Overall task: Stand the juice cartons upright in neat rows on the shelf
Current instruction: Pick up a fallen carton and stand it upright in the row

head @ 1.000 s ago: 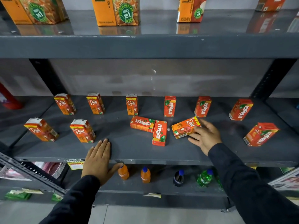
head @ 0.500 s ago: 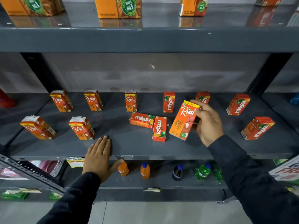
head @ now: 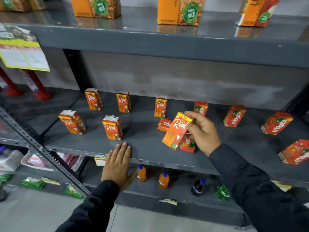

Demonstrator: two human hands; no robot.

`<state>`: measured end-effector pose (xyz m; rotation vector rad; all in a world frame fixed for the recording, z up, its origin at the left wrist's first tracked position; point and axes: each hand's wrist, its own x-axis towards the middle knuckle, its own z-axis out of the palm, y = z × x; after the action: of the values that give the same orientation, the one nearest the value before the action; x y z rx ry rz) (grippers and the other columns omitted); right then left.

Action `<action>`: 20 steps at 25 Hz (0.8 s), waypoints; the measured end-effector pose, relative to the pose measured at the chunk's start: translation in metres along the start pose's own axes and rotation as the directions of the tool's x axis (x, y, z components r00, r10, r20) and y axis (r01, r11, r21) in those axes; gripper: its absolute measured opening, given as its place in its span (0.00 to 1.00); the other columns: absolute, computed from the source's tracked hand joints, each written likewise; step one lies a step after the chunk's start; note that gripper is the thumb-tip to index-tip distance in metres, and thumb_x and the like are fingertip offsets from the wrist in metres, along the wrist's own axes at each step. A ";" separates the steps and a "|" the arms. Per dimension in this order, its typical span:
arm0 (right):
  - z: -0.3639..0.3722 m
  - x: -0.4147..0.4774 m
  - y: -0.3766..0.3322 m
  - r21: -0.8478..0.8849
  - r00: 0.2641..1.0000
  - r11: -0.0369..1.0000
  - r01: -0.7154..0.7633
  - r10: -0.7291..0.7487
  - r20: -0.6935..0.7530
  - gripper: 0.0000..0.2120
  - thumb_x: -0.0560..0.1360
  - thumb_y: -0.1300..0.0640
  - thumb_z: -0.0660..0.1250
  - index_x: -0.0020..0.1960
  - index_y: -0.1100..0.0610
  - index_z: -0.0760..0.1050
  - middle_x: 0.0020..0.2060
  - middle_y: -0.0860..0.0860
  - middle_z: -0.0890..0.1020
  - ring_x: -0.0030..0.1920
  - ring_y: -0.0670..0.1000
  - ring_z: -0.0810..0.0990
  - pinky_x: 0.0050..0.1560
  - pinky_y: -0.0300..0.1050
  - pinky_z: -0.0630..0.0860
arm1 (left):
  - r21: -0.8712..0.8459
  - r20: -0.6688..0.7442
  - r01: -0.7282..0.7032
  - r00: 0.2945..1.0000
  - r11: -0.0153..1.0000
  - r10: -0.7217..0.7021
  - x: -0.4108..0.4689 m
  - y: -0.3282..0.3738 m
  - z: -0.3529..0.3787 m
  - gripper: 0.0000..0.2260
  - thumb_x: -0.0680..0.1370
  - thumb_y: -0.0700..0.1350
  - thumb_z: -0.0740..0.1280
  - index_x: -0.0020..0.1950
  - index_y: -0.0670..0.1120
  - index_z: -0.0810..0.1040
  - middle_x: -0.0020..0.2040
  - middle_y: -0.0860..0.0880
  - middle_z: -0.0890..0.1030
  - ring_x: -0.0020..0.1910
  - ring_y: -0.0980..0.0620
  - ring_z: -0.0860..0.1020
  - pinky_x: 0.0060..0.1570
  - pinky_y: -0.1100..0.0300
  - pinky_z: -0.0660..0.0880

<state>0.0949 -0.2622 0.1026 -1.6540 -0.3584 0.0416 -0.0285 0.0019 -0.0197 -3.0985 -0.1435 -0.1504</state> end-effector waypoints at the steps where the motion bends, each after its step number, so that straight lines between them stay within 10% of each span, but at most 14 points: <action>1: 0.011 0.003 0.004 -0.065 0.999 0.998 0.020 -0.016 0.048 0.18 0.76 0.63 0.63 0.54 0.39 0.75 0.52 0.47 0.82 0.50 0.40 0.81 0.43 0.36 0.78 | -0.001 -0.003 -0.008 1.000 1.000 0.008 0.000 0.000 -0.001 0.43 0.70 0.70 0.56 0.73 0.40 0.60 0.74 0.41 0.62 0.73 0.40 0.59 0.70 0.43 0.57; 7: 0.064 0.018 0.036 -0.338 0.977 0.935 0.104 -0.033 0.212 0.21 0.77 0.63 0.60 0.65 0.44 0.71 0.64 0.49 0.75 0.63 0.49 0.75 0.61 0.51 0.75 | 0.001 0.001 -0.012 1.000 1.000 0.012 0.000 -0.003 0.000 0.46 0.68 0.70 0.59 0.75 0.43 0.51 0.77 0.44 0.52 0.75 0.43 0.48 0.72 0.45 0.46; 11: 0.069 0.027 0.039 -0.317 0.970 0.946 0.065 0.015 0.242 0.23 0.79 0.61 0.59 0.58 0.32 0.68 0.64 0.49 0.75 0.62 0.47 0.75 0.56 0.43 0.77 | -0.008 0.014 -0.006 1.000 1.000 0.006 0.001 -0.003 0.006 0.46 0.69 0.70 0.55 0.75 0.46 0.37 0.75 0.47 0.37 0.73 0.46 0.33 0.71 0.49 0.34; 20: 0.061 0.025 0.048 -0.333 0.933 0.935 0.119 0.009 0.359 0.27 0.78 0.60 0.60 0.58 0.25 0.64 0.64 0.44 0.73 0.63 0.44 0.74 0.58 0.42 0.77 | -0.021 -0.043 -0.030 0.999 0.999 0.029 0.000 -0.001 0.006 0.46 0.64 0.68 0.67 0.73 0.41 0.60 0.74 0.41 0.63 0.72 0.39 0.61 0.69 0.41 0.56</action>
<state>0.1139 -0.2006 0.0526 -1.9920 -0.7235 0.2504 -0.0279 0.0027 -0.0255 -3.1150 -0.0955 -0.2189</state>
